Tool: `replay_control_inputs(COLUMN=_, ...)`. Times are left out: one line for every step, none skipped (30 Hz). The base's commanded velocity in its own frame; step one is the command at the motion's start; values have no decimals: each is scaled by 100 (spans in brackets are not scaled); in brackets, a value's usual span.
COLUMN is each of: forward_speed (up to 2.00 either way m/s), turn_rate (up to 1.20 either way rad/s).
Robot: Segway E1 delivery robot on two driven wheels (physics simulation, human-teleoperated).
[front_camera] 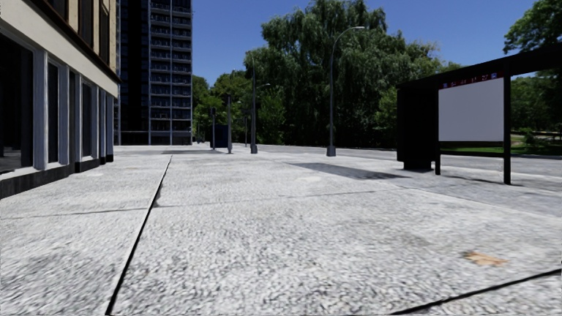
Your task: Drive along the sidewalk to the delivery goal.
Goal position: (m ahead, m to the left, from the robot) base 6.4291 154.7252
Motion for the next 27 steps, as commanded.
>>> replay_control_inputs(forward_speed=200, turn_rate=120)
replay_control_inputs(forward_speed=200, turn_rate=120)
replay_control_inputs(forward_speed=200, turn_rate=120)
replay_control_inputs(forward_speed=200, turn_rate=112)
replay_control_inputs(forward_speed=200, turn_rate=0)
replay_control_inputs(forward_speed=200, turn_rate=0)
replay_control_inputs(forward_speed=200, turn_rate=0)
replay_control_inputs(forward_speed=200, turn_rate=0)
replay_control_inputs(forward_speed=200, turn_rate=0)
replay_control_inputs(forward_speed=200, turn_rate=0)
replay_control_inputs(forward_speed=200, turn_rate=0)
replay_control_inputs(forward_speed=200, turn_rate=0)
replay_control_inputs(forward_speed=200, turn_rate=0)
replay_control_inputs(forward_speed=200, turn_rate=0)
replay_control_inputs(forward_speed=200, turn_rate=0)
replay_control_inputs(forward_speed=200, turn_rate=0)
replay_control_inputs(forward_speed=200, turn_rate=0)
replay_control_inputs(forward_speed=200, turn_rate=0)
replay_control_inputs(forward_speed=200, turn_rate=0)
replay_control_inputs(forward_speed=200, turn_rate=0)
replay_control_inputs(forward_speed=200, turn_rate=0)
replay_control_inputs(forward_speed=200, turn_rate=0)
replay_control_inputs(forward_speed=200, turn_rate=0)
replay_control_inputs(forward_speed=200, turn_rate=0)
replay_control_inputs(forward_speed=200, turn_rate=0)
replay_control_inputs(forward_speed=200, turn_rate=0)
replay_control_inputs(forward_speed=200, turn_rate=0)
